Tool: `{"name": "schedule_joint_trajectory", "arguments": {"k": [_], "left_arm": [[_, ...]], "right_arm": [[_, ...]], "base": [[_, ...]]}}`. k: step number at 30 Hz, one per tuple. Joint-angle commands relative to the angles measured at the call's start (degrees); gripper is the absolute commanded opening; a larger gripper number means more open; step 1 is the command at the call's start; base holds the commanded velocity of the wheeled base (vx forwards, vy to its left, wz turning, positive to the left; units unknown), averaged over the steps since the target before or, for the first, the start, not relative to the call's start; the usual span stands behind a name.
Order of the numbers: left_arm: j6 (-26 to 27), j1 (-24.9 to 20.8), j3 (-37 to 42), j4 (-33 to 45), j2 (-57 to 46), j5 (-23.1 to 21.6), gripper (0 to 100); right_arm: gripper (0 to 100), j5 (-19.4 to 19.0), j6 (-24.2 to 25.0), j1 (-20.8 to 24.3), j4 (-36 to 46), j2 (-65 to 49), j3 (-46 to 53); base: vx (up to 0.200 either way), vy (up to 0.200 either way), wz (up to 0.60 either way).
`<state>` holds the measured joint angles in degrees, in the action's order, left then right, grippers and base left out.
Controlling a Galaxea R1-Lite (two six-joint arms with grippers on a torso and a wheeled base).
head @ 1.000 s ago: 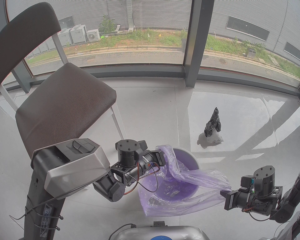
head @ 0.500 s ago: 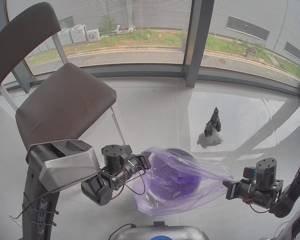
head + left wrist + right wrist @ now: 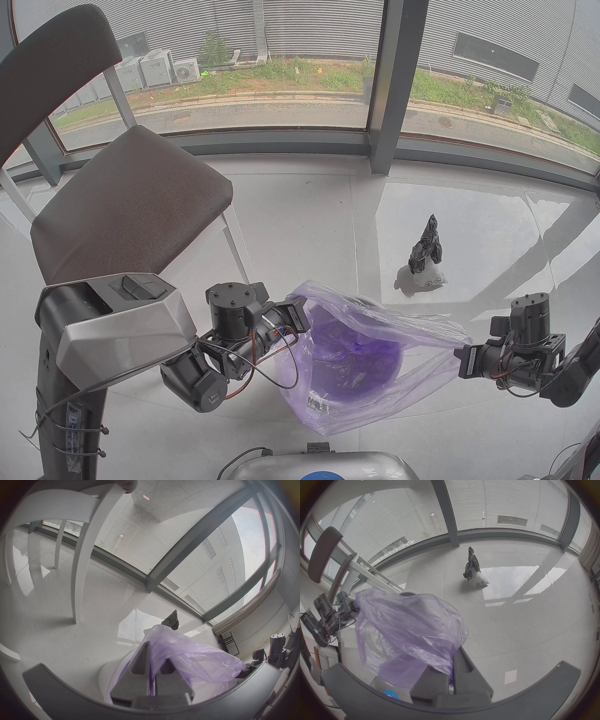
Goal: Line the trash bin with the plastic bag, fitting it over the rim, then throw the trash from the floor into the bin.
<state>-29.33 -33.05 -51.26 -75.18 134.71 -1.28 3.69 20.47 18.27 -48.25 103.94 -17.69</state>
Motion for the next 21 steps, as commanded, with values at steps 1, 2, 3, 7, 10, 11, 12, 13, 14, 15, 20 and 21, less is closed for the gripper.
{"name": "schedule_joint_trajectory", "arguments": {"k": [1,2,3,7,10,11,12,13,14,15,20,21], "left_arm": [[0.06,-2.11,-6.66,4.25,1.52,0.05,0],[0.06,-2.37,-7.89,5.39,1.52,0.05,0],[0.06,-2.55,-9.03,6.19,1.61,-0.04,0],[0.06,-3.07,-12.55,9.09,1.88,-1.09,0],[0.06,-3.69,-13.16,9.61,3.02,-2.32,0],[0.06,-3.78,-13.16,9.44,3.55,-2.59,0],[0.06,-3.78,-13.34,9.26,4.07,-2.76,0],[0.06,-3.87,-13.34,9.17,4.16,-2.76,0],[0.06,-3.78,-14.57,9.09,5.22,-3.11,0],[-0.02,-3.78,-15.18,9.17,5.74,-3.2,0],[-0.02,-3.69,-17.91,9.44,7.94,-3.55,0],[-0.02,-3.78,-19.31,9.53,9.08,-3.55,0]], "right_arm": [[0,-1.67,-1.13,1.24,3.16,-8.84,2.92],[0,-1.67,-1.4,2.2,3.07,-9.89,3.98],[0,-1.67,-1.57,3.08,3.07,-10.69,5.03],[0,-1.41,-1.66,6.07,3.07,-13.94,8.55],[0,-0.97,-1.57,7.3,2.99,-14.29,9.69],[0,-0.88,-1.48,7.74,2.99,-14.29,9.95],[0,-0.88,-1.48,8.09,2.99,-14.29,10.22],[0,-0.79,-1.4,8.18,2.9,-14.29,10.22],[0,-0.79,-1.4,8.88,2.72,-14.29,10.66],[0,-0.79,-1.4,9.24,2.72,-14.38,10.75],[0,-0.71,-1.22,11.52,2.9,-14.38,11.1],[0,-0.27,-1.22,12.93,2.9,-14.29,11.71]], "base": [[0.0,0.0,0.0],[0.0,0.0,0.0],[0.0,0.0,0.0],[0.0,0.0,0.0],[0.0,0.0,0.0],[0.0,0.0,0.0],[0.0,0.0,0.0],[0.0,0.0,0.0],[0.0,0.0,0.0],[0.0,0.0,0.0],[0.0,0.0,0.0],[0.0,0.0,0.0]]}}
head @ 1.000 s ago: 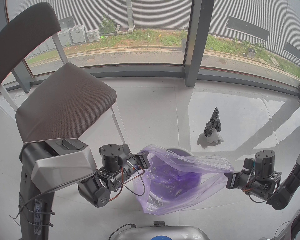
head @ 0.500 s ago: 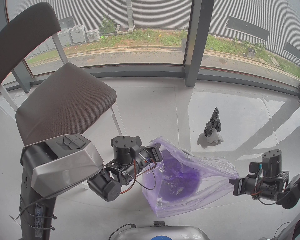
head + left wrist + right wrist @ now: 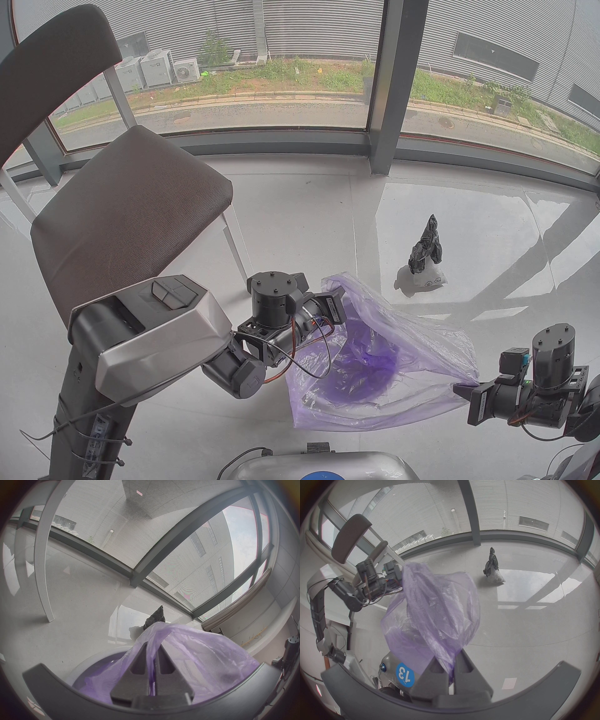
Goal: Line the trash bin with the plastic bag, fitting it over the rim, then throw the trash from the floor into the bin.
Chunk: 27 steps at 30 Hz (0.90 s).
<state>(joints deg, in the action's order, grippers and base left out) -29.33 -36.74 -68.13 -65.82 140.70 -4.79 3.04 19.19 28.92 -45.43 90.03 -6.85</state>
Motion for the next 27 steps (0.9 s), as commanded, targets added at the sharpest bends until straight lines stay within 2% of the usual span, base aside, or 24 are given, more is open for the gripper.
{"name": "schedule_joint_trajectory", "arguments": {"k": [1,16,27], "left_arm": [[-0.02,-0.17,-3.15,0.16,3.7,-0.04,0],[-0.11,0.0,-6.75,-0.36,5.63,-0.04,0],[-0.11,1.15,-5.08,-3.7,4.14,0.4,0]], "right_arm": [[0,0.74,0.06,2.9,0.08,-0.29,1.14],[0,1.89,0.24,8.0,-0.09,0.5,1.93],[0,1.89,0.41,8.09,-0.44,1.12,1.14]], "base": [[0.0,0.0,0.0],[0.0,0.0,0.0],[0.0,0.0,0.0]]}}
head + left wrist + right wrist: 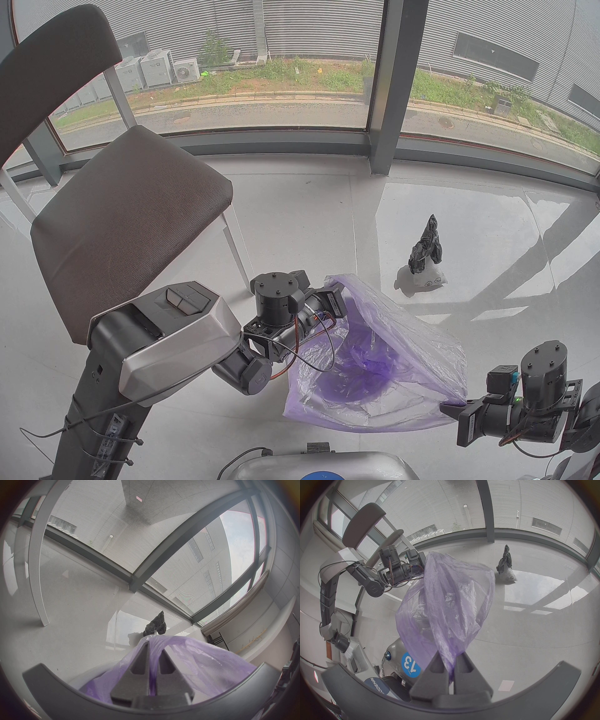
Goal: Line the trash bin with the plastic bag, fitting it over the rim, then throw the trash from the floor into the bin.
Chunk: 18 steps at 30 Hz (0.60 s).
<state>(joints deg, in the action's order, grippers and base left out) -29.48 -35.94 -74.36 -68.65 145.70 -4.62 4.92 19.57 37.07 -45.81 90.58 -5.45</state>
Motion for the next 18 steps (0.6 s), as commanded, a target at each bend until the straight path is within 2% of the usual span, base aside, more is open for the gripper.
{"name": "schedule_joint_trajectory", "arguments": {"k": [1,5,10,12,18], "left_arm": [[0.03,0.43,1.59,-1.58,-1.12,0.14,0],[0.03,1.13,3.0,-2.9,-1.39,0.23,0],[0.03,1.75,7.21,-7.73,-1.65,0.31,0],[0.03,1.84,8.88,-9.23,-1.65,0.31,0],[0.03,2.01,12.22,-13.44,-1.74,-0.04,0]], "right_arm": [[0,0.0,0.03,-0.33,-0.07,0.57,-0.35],[0,-0.09,-0.14,-2.62,-0.07,1.01,-1.32],[0,-0.71,-2.52,-11.23,-0.07,5.75,-5.27],[0,-0.97,-2.95,-13.08,-0.59,7.51,-6.24],[0,-2.2,-3.04,-18.0,-6.13,12.08,-9.49]], "base": [[0.0,0.0,0.0],[0.0,0.0,0.0],[0.0,0.0,0.0],[0.0,0.0,0.0],[0.0,0.0,0.0]]}}
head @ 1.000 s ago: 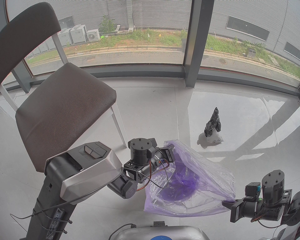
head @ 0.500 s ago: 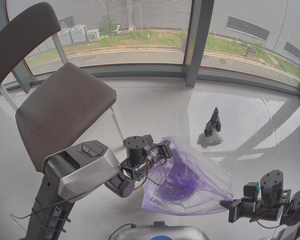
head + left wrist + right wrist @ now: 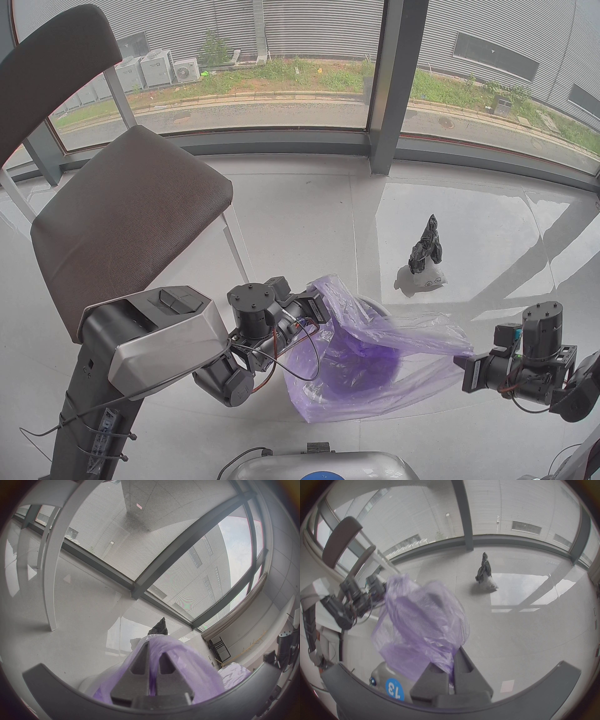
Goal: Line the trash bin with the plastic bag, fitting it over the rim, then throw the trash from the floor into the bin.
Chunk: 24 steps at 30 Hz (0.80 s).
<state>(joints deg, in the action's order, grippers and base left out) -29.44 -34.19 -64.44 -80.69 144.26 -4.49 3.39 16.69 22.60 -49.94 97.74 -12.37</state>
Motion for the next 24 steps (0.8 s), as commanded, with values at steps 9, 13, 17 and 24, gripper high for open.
{"name": "schedule_joint_trajectory", "arguments": {"k": [9,13,17,24], "left_arm": [[-0.09,1.24,3.09,-3.33,-0.39,-0.26,0],[-0.09,1.59,3.09,-3.51,-0.21,-0.26,0],[-0.09,1.68,3.27,-4.12,-0.21,-0.26,0],[-0.09,1.32,5.73,-6.76,-0.3,-0.26,0]], "right_arm": [[0,-0.84,0.36,-6.08,-5.25,8.08,-6.52],[0,-0.75,0.89,-7.57,-6.22,8.16,-8.19],[0,-0.75,1.06,-9.07,-6.22,8.16,-10.21],[0,-0.93,1.15,-10.65,-6.22,9.66,-11.97]], "base": [[0.0,0.0,0.0],[0.0,0.0,0.0],[0.0,0.0,0.0],[0.0,0.0,0.0]]}}
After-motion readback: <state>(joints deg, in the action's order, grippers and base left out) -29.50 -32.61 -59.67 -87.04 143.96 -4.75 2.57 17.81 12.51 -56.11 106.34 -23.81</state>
